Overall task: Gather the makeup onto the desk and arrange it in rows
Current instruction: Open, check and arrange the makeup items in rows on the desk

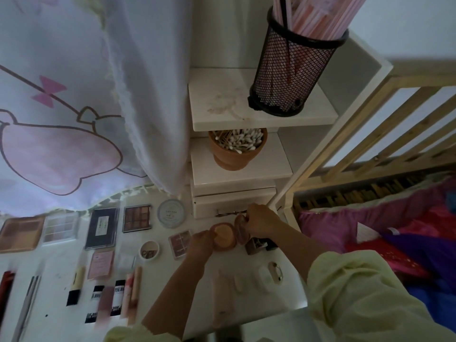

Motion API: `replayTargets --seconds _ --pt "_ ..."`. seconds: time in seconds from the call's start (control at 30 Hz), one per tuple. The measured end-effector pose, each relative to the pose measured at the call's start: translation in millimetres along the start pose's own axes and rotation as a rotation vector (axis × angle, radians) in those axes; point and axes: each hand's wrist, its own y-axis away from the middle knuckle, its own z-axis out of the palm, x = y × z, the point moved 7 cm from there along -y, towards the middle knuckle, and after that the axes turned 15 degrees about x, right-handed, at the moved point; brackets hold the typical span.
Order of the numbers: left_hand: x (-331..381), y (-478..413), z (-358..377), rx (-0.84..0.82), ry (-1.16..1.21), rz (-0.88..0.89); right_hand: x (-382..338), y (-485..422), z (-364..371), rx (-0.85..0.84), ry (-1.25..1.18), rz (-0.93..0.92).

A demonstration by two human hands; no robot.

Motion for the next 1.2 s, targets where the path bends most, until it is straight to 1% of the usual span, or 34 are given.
replayTargets --seconds 0.13,0.27,0.4,0.5,0.63,0.8,0.9,0.97,1.03,1.07,1.13,1.2 --pt "-0.4 -5.7 -6.2 0.014 -0.077 0.089 -5.1 1.2 2.0 -0.020 0.004 -0.027" --pt "-0.5 -7.0 -8.4 -0.031 -0.185 0.207 -10.1 1.1 2.2 -0.028 0.007 -0.043" --pt "-1.5 -1.9 -16.1 -0.014 -0.104 0.194 -11.7 2.0 -0.6 -0.043 -0.003 -0.040" --pt "4.5 7.6 -22.2 -0.016 -0.096 0.267 -10.7 1.6 -3.5 -0.040 -0.030 -0.047" --pt "12.4 9.9 -37.5 0.023 -0.088 0.374 -11.8 1.5 -8.6 -0.043 -0.016 -0.072" --pt "14.1 9.0 -59.1 0.089 -0.024 0.390 -17.0 1.6 -16.1 -0.035 0.004 -0.103" --pt "12.7 6.4 -72.2 0.112 0.012 0.389 -28.8 7.7 -23.8 0.001 -0.013 -0.132" --pt "12.7 5.3 -83.1 0.155 0.023 0.407 -42.0 12.9 -30.2 0.058 -0.034 -0.172" --pt "14.9 9.2 -97.1 0.241 -0.022 0.481 -58.3 17.4 -29.2 0.094 -0.093 -0.211" --pt "15.5 12.5 -102.5 0.278 -0.053 0.527 -66.8 19.5 -23.5 0.084 -0.110 -0.233" --pt "14.1 22.0 -108.1 0.314 -0.148 0.605 -82.4 23.7 -4.1 0.046 -0.105 -0.278" --pt "6.8 28.5 -107.2 0.329 -0.263 0.640 -92.9 26.8 20.2 -0.017 -0.042 -0.289"
